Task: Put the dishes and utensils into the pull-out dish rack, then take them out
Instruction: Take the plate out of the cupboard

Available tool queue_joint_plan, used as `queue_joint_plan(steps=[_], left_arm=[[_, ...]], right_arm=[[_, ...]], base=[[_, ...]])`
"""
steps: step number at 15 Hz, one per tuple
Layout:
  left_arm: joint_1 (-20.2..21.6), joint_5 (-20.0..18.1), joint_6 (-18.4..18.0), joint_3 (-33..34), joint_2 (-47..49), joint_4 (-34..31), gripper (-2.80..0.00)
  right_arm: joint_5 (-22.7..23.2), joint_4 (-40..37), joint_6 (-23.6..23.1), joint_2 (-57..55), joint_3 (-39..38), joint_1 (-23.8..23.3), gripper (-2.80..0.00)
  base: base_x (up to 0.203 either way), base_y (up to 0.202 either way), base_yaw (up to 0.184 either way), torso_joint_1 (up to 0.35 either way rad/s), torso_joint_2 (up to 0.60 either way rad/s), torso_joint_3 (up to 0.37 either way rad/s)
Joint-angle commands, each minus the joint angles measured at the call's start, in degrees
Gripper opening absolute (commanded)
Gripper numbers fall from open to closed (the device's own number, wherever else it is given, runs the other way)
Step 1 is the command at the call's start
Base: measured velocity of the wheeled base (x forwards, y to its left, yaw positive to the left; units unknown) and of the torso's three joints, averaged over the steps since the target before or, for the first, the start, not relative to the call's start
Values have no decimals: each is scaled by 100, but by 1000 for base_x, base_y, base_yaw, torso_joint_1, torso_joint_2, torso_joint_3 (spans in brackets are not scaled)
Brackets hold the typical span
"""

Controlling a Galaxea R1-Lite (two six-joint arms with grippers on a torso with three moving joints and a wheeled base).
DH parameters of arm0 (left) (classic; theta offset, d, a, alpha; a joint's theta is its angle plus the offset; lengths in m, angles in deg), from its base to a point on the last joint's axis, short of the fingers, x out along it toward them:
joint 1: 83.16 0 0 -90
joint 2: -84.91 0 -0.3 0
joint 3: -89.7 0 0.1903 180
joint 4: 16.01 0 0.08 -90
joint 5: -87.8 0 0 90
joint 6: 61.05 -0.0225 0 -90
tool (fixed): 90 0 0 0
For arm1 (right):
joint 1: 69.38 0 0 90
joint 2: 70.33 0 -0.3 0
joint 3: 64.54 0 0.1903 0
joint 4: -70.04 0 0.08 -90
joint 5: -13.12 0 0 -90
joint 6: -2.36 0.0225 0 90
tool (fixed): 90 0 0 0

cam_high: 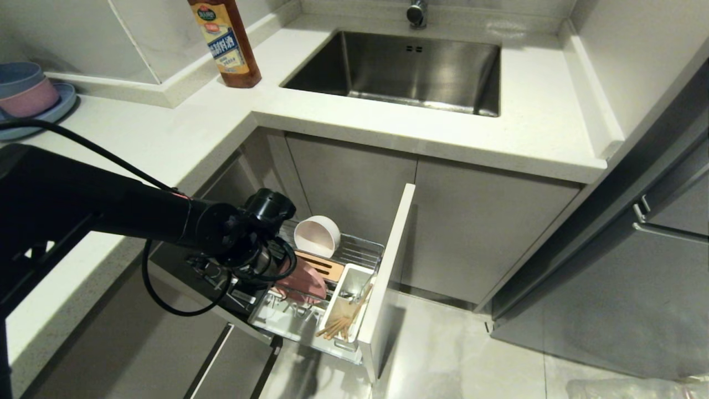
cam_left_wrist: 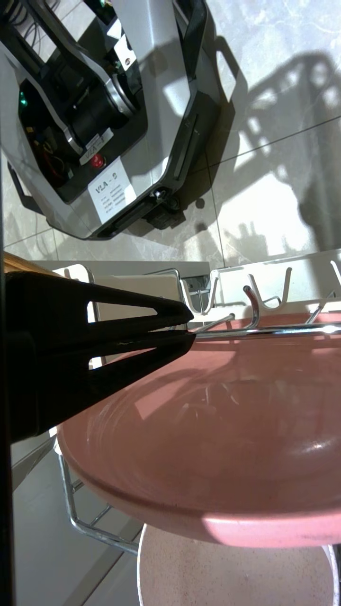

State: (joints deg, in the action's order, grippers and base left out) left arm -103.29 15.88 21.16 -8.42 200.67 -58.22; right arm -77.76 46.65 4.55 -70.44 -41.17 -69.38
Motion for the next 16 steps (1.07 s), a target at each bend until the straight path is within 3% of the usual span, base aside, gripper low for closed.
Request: queue_joint_plan(steps=[1,16], left_arm=[[1,11,40,5,-10,-14,-280],[-25,36,7,115,-476,-81,-280]], right_arm=[[0,2,0,2,-18,0,-280],[0,-1,0,2,-11,0,-280]], base=[[0,0,0,0,0,0],[0,0,0,0,0,0]])
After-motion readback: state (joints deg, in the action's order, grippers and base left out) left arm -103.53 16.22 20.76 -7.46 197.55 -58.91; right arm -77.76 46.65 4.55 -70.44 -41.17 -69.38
